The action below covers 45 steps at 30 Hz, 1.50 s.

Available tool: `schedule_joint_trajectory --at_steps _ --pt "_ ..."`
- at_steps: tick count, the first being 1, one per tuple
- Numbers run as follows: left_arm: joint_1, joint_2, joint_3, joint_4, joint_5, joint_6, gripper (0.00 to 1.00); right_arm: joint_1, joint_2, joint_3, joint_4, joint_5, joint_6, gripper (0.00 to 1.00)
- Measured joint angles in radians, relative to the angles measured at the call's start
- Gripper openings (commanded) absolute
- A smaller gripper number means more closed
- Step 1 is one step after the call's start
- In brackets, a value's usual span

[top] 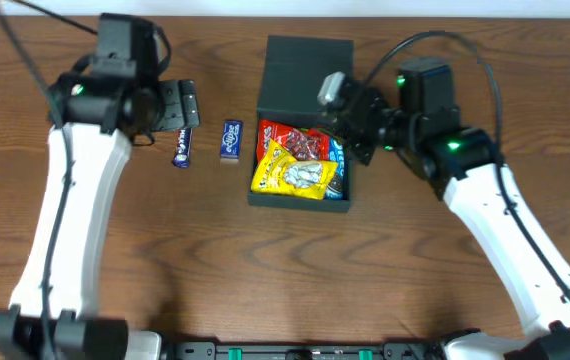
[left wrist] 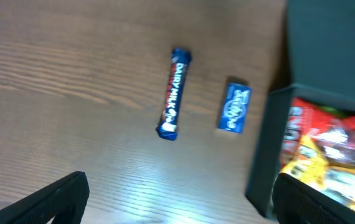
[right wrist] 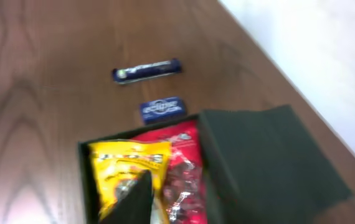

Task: Pack container
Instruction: 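Withdraw the right gripper up and right from the box, then grasp the blue Dairy Milk bar with the left gripper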

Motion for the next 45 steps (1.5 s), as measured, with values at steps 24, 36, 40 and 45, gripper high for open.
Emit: schedule_joint_trajectory --at_steps 24,36,40,45 --pt "0.077 0.512 0.000 0.185 -0.026 0.087 0.83 -0.196 -0.004 0.000 0.068 -0.001 0.106 0.99" --pt "0.115 0.571 0.000 0.259 0.076 0.144 0.72 -0.196 -0.004 0.000 0.068 -0.001 0.110 0.99" --pt "0.111 0.571 0.000 0.280 0.108 0.170 0.73 -0.196 -0.004 0.000 0.068 -0.001 0.110 0.99" --pt "0.109 0.579 0.000 0.303 0.115 0.179 0.64 -0.196 -0.004 0.000 0.068 -0.001 0.110 0.99"
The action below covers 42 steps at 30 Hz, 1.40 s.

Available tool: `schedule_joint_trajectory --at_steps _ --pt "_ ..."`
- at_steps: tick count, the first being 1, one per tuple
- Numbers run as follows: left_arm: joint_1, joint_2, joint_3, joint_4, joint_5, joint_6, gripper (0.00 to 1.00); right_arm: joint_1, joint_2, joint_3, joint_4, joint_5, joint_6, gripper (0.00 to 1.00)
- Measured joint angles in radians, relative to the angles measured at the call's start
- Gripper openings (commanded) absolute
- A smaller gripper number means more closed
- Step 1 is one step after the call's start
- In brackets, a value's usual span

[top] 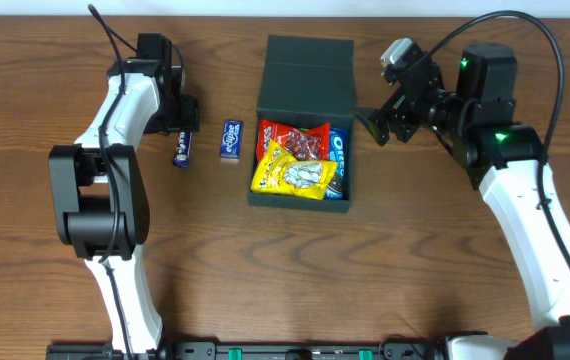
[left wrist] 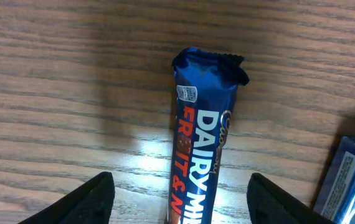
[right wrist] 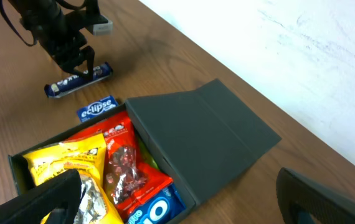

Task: Pack container
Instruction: 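Grasp the blue Dairy Milk bar with the left gripper, then carry the Dairy Milk bar into the box and release it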

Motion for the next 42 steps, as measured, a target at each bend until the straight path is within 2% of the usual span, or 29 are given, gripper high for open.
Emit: schedule_joint_trajectory --at_steps 2,16,23,31,38,42 --pt "0.000 0.012 0.000 0.002 0.000 0.006 0.61 0.000 0.000 0.000 0.000 0.000 0.000 0.99" --pt "0.000 0.056 0.000 0.005 0.012 0.006 0.18 0.000 0.000 0.000 0.000 0.026 0.000 0.99" --pt "0.000 0.056 0.005 -0.010 0.014 0.000 0.13 0.000 0.000 0.000 0.000 0.153 0.029 0.99" --pt "-0.026 0.020 0.012 -0.082 0.014 -0.025 0.13 -0.011 0.000 0.000 -0.001 0.331 0.089 0.99" --pt "-0.156 -0.171 0.013 -0.074 0.014 -0.047 0.12 -0.098 0.000 0.000 -0.001 0.443 0.200 0.99" --pt "-0.266 -0.199 0.019 -0.076 0.016 -0.114 0.12 -0.130 0.000 0.000 -0.002 0.459 0.217 0.99"
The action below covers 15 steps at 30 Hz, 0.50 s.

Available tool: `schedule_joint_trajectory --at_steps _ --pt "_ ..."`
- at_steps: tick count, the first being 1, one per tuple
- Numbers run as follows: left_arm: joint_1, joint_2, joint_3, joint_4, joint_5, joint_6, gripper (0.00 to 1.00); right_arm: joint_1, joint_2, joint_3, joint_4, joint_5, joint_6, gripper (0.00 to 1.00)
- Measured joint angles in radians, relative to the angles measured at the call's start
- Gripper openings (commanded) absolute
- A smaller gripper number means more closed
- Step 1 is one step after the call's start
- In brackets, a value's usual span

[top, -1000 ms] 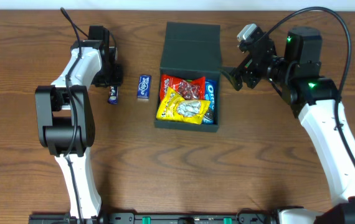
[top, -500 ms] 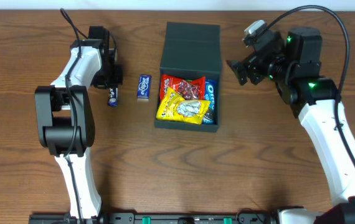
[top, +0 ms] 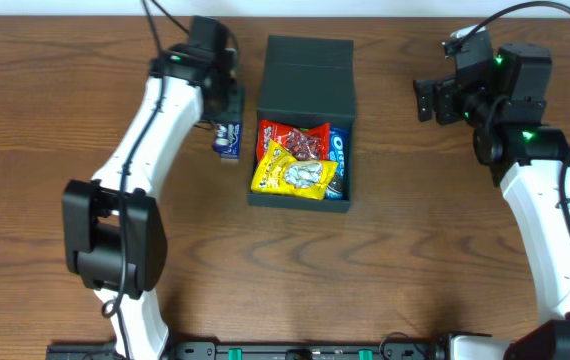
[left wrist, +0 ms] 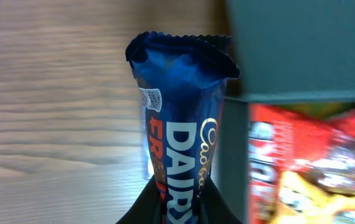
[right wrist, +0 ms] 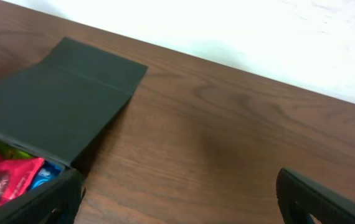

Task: Pack container
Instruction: 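Carry the Dairy Milk bar into the box and release it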

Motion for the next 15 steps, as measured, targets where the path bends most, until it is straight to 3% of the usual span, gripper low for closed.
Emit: schedule_joint_trajectory --at_steps 15 --pt "-0.315 0.000 0.000 0.037 0.042 -0.249 0.06 -0.098 0.000 0.000 0.002 0.006 0.009 0.99"
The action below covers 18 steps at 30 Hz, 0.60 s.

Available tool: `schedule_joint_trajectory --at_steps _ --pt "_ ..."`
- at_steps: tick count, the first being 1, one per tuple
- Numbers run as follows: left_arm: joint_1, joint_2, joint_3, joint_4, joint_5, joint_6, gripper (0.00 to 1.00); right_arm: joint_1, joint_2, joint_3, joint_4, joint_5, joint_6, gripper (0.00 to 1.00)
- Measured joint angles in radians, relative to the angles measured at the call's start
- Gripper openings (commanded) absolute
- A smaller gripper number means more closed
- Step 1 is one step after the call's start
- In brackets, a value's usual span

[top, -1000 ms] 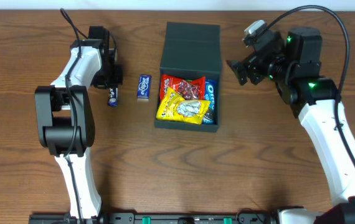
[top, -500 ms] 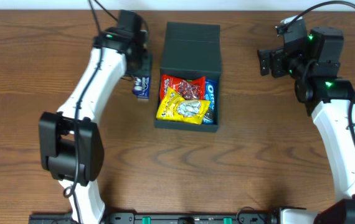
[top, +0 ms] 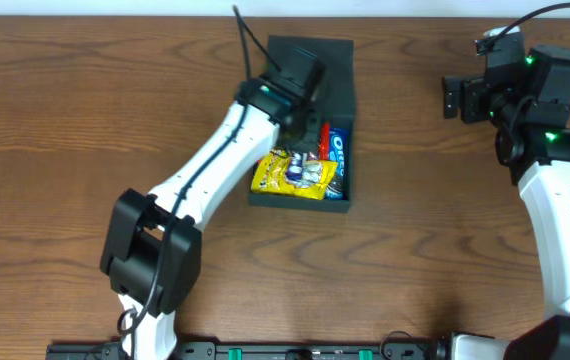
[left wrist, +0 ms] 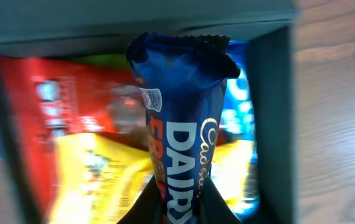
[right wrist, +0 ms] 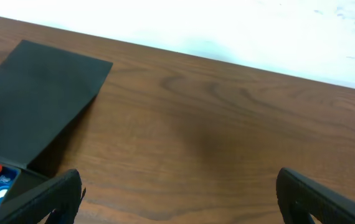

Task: Pack container
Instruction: 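Carry the Dairy Milk bar into the box and release it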

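The dark lidless box (top: pixel 300 203) stands mid-table, its flap (top: pixel 310 62) laid open behind it. Inside lie a yellow bag (top: pixel 287 173), a red bag (left wrist: pixel 34 99) and a blue Oreo pack (top: pixel 337 150). My left gripper (top: pixel 303 128) hangs over the box's back half, shut on a blue Dairy Milk bar (left wrist: pixel 184 112). In the left wrist view the left gripper (left wrist: pixel 179 208) clamps the bar's lower end, above the snacks. My right gripper (top: pixel 457 98) stands open over bare table at the far right, and the right wrist view shows nothing in the right gripper (right wrist: pixel 177 202).
The left arm (top: pixel 215 165) slants across the table left of the box and covers the spot beside the box's left wall. The box's right wall (left wrist: pixel 276 124) borders bare wood. A white wall (right wrist: pixel 227 25) runs behind the table's back edge.
My left gripper, still shut on the Dairy Milk bar, was by the box's left wall and is now over the box's inside. The right gripper has shifted slightly further right.
First my left gripper hung open above the bar and a gum pack left of the box, with the right gripper over the box. Then the left stood open astride the bar and the right was clear of the box. Later the bar was held beside the box, now over it.
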Motion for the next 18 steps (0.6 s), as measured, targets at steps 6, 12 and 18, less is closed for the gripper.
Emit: schedule_joint_trajectory --at_steps 6,12,18 --pt "-0.087 0.000 0.000 0.048 0.013 -0.107 0.07 -0.001 0.000 0.000 0.027 0.000 0.000 0.99" --pt "-0.133 0.000 0.000 0.117 0.013 -0.171 0.07 -0.001 0.000 0.000 0.029 0.000 0.000 0.99" --pt "-0.134 0.000 0.000 0.125 0.013 -0.195 0.59 -0.001 0.000 0.000 0.024 0.000 0.000 0.99"
